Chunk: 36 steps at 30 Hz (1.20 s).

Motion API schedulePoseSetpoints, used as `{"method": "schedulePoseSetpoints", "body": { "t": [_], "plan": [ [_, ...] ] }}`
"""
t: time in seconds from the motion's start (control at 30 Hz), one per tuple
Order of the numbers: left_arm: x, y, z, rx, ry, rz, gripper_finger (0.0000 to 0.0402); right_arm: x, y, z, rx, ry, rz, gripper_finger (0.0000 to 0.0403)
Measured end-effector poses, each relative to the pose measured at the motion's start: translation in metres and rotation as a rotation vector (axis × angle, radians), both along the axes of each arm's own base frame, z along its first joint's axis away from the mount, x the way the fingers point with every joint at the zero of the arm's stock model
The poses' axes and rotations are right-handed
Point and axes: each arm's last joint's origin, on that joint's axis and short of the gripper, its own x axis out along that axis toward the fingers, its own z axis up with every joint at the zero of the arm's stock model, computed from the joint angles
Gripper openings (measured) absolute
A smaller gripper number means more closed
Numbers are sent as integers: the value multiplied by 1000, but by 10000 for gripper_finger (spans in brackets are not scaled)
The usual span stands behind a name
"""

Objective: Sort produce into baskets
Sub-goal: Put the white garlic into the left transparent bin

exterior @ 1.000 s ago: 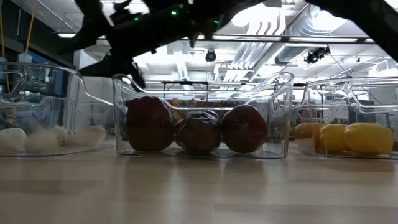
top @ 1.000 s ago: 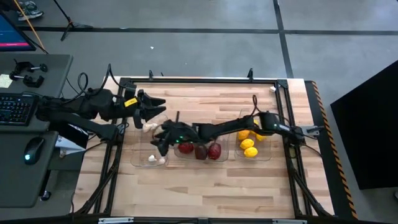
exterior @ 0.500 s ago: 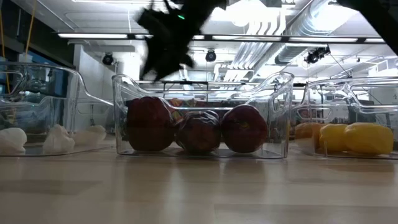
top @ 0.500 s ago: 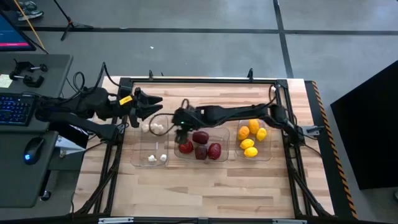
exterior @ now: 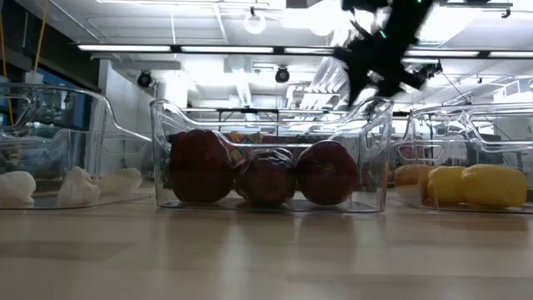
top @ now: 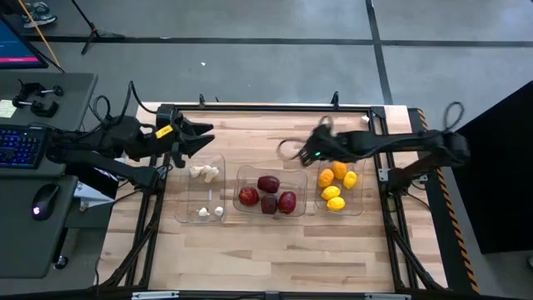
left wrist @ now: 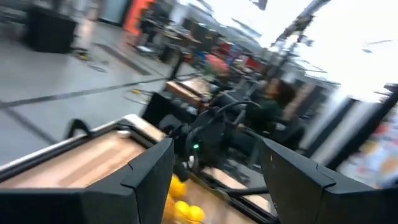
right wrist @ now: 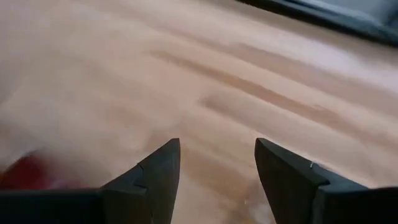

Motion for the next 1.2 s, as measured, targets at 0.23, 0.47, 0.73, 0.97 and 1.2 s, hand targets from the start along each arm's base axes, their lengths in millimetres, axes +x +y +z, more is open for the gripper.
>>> {"method": "schedulePoseSetpoints", "body": {
  "t": [0.23,0.47,0.73,0.97,1.2],
  "plan": [
    [31,11,-9,0,21,221,223,-54,-62,-26,38,20,-349,197],
    [66,31,-17,-76,-38,287,223,-88,-134,-44,-16,108,-681,172],
    [69,51,-15,-74,-87,360,223,-100,-161,-69,-5,162,-871,24],
    [62,96,-15,5,-58,345,223,-104,-172,-79,3,94,-1005,7],
    [49,161,-31,25,25,228,223,-116,-179,-82,11,52,-1170,1]
  ]
}}
